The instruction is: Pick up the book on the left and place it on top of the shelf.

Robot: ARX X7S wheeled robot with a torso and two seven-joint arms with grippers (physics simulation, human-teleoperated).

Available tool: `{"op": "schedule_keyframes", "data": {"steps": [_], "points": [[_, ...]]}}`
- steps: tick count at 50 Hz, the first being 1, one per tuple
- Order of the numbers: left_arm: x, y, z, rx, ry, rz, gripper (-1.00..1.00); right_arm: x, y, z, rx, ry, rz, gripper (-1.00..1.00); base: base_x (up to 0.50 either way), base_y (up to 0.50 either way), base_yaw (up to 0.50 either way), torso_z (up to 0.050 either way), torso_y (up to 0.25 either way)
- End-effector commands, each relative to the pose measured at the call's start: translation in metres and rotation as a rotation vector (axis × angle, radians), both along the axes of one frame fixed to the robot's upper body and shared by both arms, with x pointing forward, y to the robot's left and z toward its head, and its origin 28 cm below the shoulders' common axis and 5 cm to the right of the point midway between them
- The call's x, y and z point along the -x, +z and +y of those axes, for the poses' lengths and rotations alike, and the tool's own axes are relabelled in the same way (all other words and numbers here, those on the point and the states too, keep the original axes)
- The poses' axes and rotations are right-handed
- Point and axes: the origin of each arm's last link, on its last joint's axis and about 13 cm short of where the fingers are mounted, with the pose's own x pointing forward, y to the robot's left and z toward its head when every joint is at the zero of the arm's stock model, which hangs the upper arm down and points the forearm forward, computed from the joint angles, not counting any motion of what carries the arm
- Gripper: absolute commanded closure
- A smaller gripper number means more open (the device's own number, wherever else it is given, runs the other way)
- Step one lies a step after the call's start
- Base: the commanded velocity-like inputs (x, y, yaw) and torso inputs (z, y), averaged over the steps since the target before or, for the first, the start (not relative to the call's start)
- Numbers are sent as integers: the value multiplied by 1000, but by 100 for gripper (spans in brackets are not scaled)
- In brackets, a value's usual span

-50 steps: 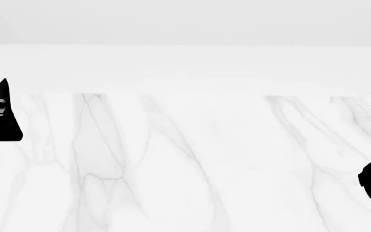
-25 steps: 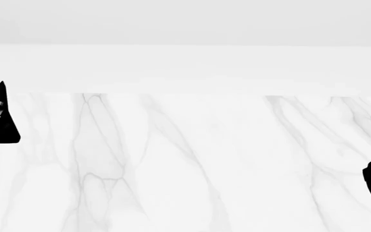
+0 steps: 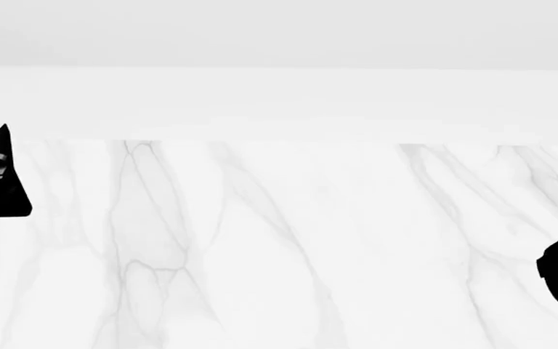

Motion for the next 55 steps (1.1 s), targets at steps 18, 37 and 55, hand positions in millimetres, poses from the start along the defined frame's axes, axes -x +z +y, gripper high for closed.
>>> {"op": "schedule_keyframes", "data": {"steps": [18,37,55], "points": [[-1,-1,-1,0,-4,4,-100,-43,34,44,119,382,-107,-100,0,0,0,0,0],[-1,0,0,2,-4,1,-100,-55,43,59,72,497,-188,-100,0,0,0,0,0],[-3,-4,-2,2,-8,3,-100,-78,17,86,-842,880,-639,-100,0,0,0,0,0]]}}
